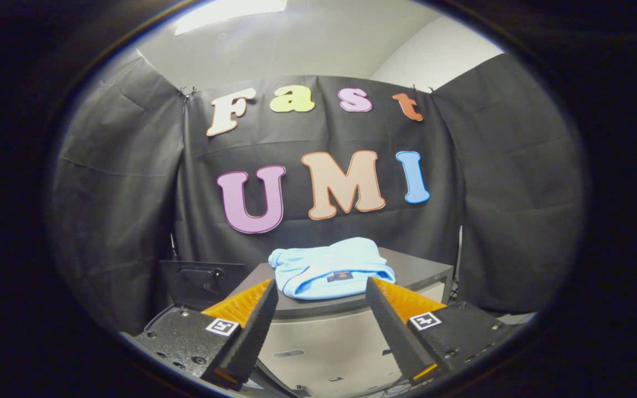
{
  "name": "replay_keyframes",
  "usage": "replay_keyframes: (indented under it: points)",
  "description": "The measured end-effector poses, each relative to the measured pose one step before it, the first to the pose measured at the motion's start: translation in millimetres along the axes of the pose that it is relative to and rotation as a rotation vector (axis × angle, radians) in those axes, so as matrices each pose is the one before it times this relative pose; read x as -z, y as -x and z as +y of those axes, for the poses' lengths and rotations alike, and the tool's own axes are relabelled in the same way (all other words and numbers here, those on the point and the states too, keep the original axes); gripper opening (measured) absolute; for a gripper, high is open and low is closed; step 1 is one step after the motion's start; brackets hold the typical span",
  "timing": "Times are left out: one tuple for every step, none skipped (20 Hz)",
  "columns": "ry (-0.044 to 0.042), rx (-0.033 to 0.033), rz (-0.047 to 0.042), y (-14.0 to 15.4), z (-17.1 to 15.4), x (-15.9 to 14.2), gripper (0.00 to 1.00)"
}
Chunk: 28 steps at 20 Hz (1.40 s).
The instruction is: Put the clothes into the washing machine and then close the washing machine lid.
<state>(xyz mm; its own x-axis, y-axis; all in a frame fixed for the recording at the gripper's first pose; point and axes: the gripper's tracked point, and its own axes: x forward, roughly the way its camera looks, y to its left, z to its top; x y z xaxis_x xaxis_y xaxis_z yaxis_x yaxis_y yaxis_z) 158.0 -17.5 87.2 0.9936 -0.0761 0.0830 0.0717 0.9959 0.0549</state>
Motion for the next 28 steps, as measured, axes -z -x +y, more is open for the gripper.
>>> replay_keyframes:
  points:
    - [0.00693, 0.00219, 0.00513, -3.25, 0.38, -1.93, 0.96]
    - [0.00553, 0.00316, -0.00165, -3.22, 0.54, -4.62, 0.96]
    - [-0.00358, 0.00605, 0.00118, -4.24, -0.28, -3.18, 0.96]
    - [-0.00777, 0.00524, -0.00146, -5.21, 0.25, -2.61, 0.97]
    - [-0.00592, -0.00043, -0.00278, -5.82, 2.39, -3.27, 0.96]
    - [0.00058, -0.0068, 0.01202, -6.75, 3.6, -0.03, 0.96]
    - [-0.00681, -0.01753, 0.03335, -6.21, 6.12, 3.87, 0.96]
    - [0.00955, -0.00883, -0.0013, -8.83, 4.38, -1.45, 0.96]
    - [0.01647, -0.00142, 0.00964, -7.05, 1.45, -0.7, 0.96]
    - [0.00327, 0.0024, -0.00257, -10.42, 0.56, -4.04, 0.96]
    - [-0.00605, -0.0058, 0.00479, -12.0, 4.24, -2.83, 0.97]
    - [-0.0108, -0.00858, 0.01871, -14.11, 4.62, 0.55, 0.96]
    - [-0.00455, -0.00032, 0.01038, -11.76, 1.74, -2.11, 0.96]
    - [0.00352, 0.00877, 0.01965, -14.22, -1.86, -1.64, 0.96]
    - [0.00809, 0.01918, 0.03128, -14.97, -5.81, 1.77, 0.96]
    - [-0.00809, 0.00855, 0.01723, -15.48, -4.27, -2.75, 0.97]
    - [-0.00968, 0.00803, 0.03513, -16.12, -3.9, 0.97, 0.97]
    - [-0.00858, 0.01681, 0.05599, -14.76, -7.28, 5.39, 0.97]
    - [-0.00007, 0.03834, 0.06189, -12.9, -12.25, 7.75, 0.97]
    - [-0.00304, 0.01399, 0.0612, -11.17, -5.78, 8.25, 0.97]
    - [0.0007, -0.01674, 0.0434, -13.3, 3.53, 4.82, 0.97]
    - [-0.00638, -0.00458, 0.03384, -10.13, -1.7, 1.18, 0.97]
    - [-0.00566, 0.0254, 0.0239, -10.34, -6.75, 2.49, 0.97]
    - [-0.0026, 0.01231, 0.02099, -8.66, -2.66, 4.14, 0.97]
    - [-0.01172, -0.0002, 0.03295, -10.09, -0.58, 5.35, 0.97]
    - [-0.02203, 0.02701, 0.04237, -10.09, -4.9, 9.32, 0.97]
    - [-0.02008, 0.02472, 0.06561, -8.35, -5.39, 12.97, 0.97]
    - [-0.02988, 0.009, 0.03897, 1.59, -0.78, 3.16, 0.97]
